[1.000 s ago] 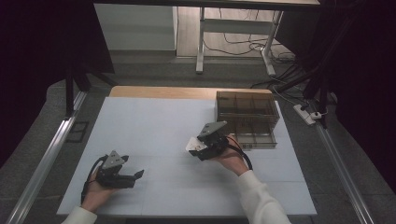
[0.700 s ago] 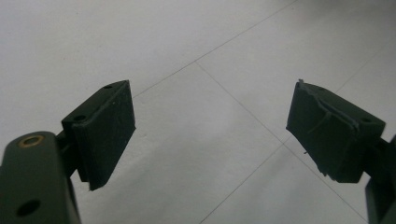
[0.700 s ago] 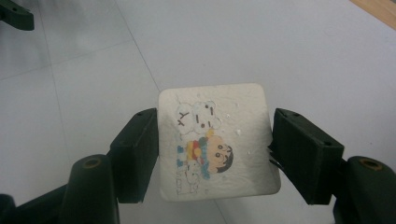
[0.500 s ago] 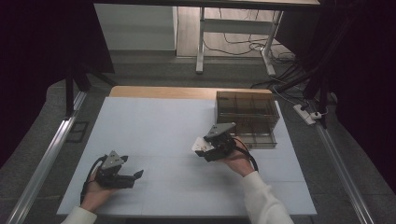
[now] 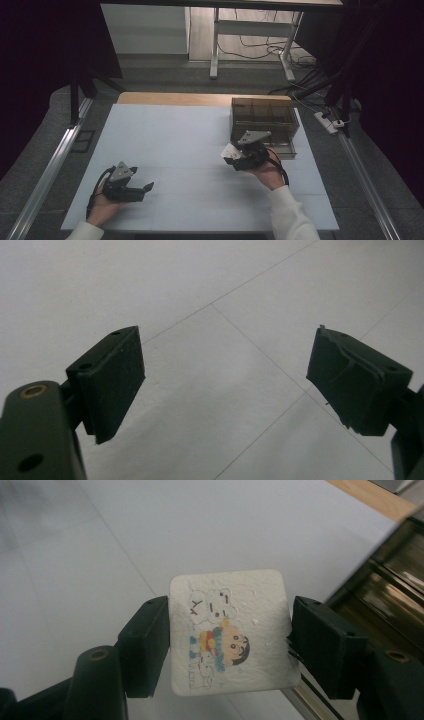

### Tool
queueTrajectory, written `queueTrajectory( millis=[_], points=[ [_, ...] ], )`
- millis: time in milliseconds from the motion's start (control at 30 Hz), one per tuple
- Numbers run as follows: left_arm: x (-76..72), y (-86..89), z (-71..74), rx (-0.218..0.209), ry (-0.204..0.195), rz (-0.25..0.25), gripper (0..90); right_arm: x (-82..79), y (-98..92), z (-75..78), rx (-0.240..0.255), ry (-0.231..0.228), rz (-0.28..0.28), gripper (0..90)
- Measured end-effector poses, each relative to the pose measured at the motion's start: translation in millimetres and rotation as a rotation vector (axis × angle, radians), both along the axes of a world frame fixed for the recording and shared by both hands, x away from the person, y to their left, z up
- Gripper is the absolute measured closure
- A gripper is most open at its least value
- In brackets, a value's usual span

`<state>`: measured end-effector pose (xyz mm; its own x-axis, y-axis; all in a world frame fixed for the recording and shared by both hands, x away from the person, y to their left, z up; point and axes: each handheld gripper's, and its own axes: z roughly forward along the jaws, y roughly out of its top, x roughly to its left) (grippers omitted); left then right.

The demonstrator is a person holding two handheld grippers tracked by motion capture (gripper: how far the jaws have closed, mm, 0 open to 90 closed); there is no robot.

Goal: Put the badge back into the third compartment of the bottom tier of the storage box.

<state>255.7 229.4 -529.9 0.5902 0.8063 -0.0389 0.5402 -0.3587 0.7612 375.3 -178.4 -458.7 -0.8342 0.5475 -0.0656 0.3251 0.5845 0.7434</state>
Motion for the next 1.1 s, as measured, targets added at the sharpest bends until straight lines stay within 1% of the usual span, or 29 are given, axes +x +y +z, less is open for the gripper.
queueTrajectory(
  millis=[167, 433, 567, 767, 867, 933, 1100],
  points=[
    [0.1, -0.2, 0.0, 0.002, 0.0, -0.002, 15.2, 2.4, -13.5, 1.4, 0.009, 0.004, -0.052, 32.8],
    [0.0, -0.6, 0.2, 0.002, -0.002, 0.0, 15.2, 3.4, -28.7, 3.8, 0.006, 0.004, -0.094, 32.8],
    [-0.3, -0.6, 0.5, 0.001, -0.003, 0.0, 15.2, 4.3, -37.7, 6.5, 0.017, 0.004, -0.117, 32.8],
    [-0.1, -0.7, 0.5, 0.001, -0.004, 0.0, 15.2, 6.6, -55.9, 11.0, 0.035, -0.006, -0.173, 32.8],
    [-0.4, -0.6, 0.9, -0.002, -0.006, 0.0, 15.2, 8.4, -63.9, 12.9, 0.032, -0.011, -0.199, 32.8],
    [-0.3, -0.6, 1.1, -0.004, -0.007, 0.003, 15.2, 9.6, -68.8, 13.5, 0.04, -0.007, -0.221, 32.8],
    [-0.1, -0.9, 1.0, -0.001, -0.008, -0.001, 15.3, 11.5, -77.9, 15.5, 0.023, -0.006, -0.269, 32.8]
  ],
)
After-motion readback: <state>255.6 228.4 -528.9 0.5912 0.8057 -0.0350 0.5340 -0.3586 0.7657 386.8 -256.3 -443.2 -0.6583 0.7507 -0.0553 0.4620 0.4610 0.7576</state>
